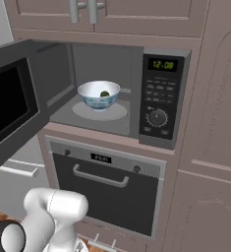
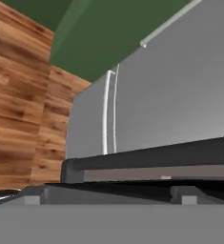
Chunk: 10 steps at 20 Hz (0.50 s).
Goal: Pick the cucumber from the sink and place it in the bowl. Then pick the bowl and place it in the microwave. Then close the microwave door and press the start button.
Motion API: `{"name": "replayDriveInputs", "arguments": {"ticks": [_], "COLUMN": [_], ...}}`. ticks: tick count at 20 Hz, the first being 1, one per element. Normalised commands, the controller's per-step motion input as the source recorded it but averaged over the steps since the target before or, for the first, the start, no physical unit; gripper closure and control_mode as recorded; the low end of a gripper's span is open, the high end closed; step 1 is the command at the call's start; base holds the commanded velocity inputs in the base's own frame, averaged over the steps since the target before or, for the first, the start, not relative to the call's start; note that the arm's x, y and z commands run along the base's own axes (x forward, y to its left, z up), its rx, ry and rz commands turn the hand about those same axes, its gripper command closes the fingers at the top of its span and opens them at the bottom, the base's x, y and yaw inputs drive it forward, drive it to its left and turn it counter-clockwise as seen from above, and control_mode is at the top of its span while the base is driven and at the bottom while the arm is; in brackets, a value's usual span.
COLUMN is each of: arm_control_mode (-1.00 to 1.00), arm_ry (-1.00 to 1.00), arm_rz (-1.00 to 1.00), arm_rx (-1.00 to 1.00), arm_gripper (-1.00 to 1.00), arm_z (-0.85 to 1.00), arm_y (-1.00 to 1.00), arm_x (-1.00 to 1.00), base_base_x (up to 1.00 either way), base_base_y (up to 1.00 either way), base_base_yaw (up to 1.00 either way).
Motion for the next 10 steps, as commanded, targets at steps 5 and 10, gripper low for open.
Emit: {"name": "replayDriveInputs", "arguments": {"ticks": [5,10], "arm_control_mode": [-1.00,-1.00], "arm_ry": [0.01,-0.02], "arm_rz": [-0.13,-0.07], "arm_rx": [-0.10,-0.08], "arm_gripper": [-1.00,-1.00], "arm_z": [-0.47,-0.18], "arm_y": [0.31,0.11], "arm_x": [0.56,0.10], "base_base_x": [0.00,0.00], "base_base_y": [0.00,0.00], "base_base_yaw": [0.00,0.00]}}
